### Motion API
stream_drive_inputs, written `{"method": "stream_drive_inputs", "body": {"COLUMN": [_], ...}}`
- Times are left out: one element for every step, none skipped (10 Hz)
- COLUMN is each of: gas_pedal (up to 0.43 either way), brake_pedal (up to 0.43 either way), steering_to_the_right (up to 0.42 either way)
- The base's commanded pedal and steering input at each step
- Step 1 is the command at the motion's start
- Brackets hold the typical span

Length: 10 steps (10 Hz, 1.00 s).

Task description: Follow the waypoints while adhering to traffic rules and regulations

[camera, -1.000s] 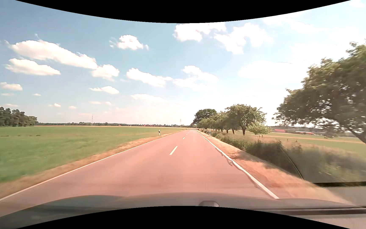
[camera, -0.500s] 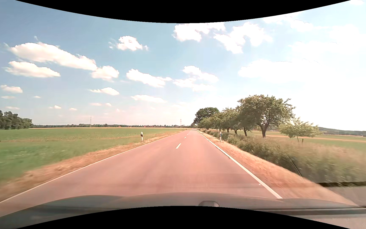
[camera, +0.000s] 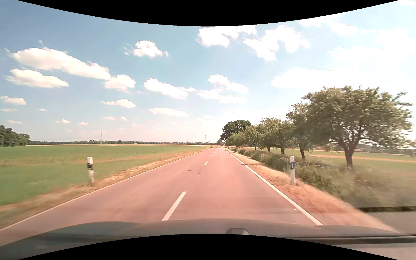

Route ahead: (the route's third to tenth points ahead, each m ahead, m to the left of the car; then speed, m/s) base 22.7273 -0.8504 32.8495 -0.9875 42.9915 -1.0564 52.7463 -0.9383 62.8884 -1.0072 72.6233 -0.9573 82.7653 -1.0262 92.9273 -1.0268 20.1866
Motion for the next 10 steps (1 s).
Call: {"method": "stream_drive_inputs", "body": {"gas_pedal": [0.197,0.197,0.197,0.197,0.197,0.197,0.197,0.197,0.197,0.197], "brake_pedal": [0.000,0.000,0.000,0.000,0.000,0.000,0.000,0.000,0.000,0.000], "steering_to_the_right": [0.000,0.000,0.000,0.000,0.001,0.001,0.002,0.002,0.002,0.002]}}
